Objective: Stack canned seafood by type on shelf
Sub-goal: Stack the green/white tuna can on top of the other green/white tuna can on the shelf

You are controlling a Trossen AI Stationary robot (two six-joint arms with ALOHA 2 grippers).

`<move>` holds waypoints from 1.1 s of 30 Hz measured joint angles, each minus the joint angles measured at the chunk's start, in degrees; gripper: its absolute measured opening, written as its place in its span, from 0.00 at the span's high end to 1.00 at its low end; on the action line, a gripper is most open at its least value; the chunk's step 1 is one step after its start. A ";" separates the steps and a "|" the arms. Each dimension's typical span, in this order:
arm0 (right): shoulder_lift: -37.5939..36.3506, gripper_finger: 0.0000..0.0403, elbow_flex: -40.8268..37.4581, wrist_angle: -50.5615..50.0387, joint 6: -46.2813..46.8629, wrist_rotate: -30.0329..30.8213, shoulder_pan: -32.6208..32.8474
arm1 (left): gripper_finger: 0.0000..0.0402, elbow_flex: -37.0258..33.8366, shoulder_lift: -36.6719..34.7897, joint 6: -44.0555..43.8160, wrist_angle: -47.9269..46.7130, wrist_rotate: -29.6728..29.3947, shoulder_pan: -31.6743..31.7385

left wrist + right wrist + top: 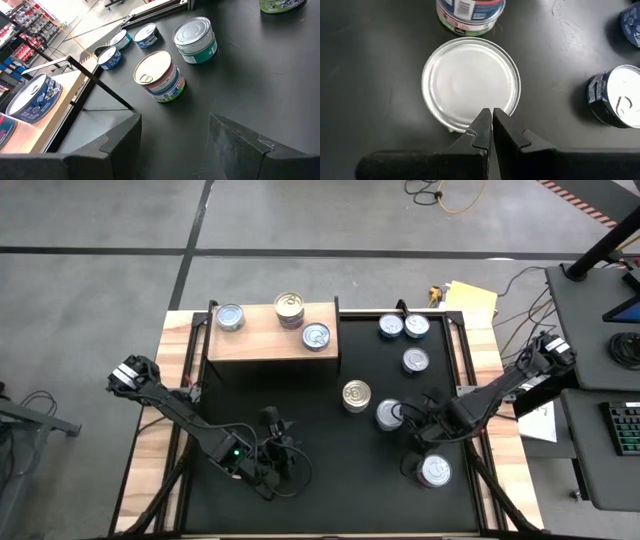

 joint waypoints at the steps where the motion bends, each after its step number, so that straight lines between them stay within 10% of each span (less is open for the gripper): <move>1: 0.01 0.98 -0.72 1.30 -0.63 0.14 -0.09 | 0.46 0.00 0.00 0.00 0.00 0.00 0.00; 33: 0.00 0.98 -6.78 4.95 4.26 -6.97 -0.05 | 0.46 -0.42 0.07 -0.24 -0.07 0.01 0.00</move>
